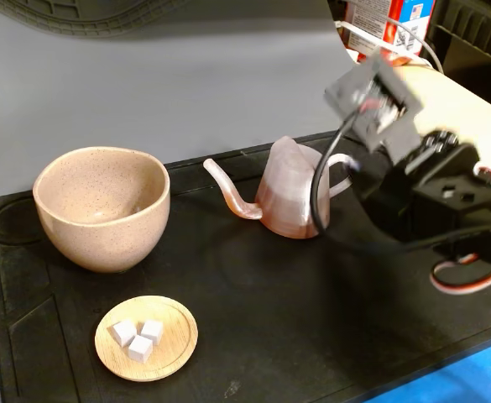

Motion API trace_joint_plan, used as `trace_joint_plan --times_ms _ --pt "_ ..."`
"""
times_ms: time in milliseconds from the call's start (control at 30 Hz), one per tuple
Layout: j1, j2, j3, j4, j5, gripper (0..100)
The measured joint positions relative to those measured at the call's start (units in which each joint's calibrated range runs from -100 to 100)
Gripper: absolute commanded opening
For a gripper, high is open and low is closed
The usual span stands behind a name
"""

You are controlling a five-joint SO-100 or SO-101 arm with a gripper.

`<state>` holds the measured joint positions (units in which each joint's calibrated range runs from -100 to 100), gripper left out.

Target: Pick up a kettle and pour liquid into a cup.

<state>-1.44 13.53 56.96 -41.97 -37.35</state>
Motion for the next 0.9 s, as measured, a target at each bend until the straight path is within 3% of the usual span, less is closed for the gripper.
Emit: trace_joint_plan --times_ms 900 --pt "0.0 5.4 -4.5 0.0 0.2 20"
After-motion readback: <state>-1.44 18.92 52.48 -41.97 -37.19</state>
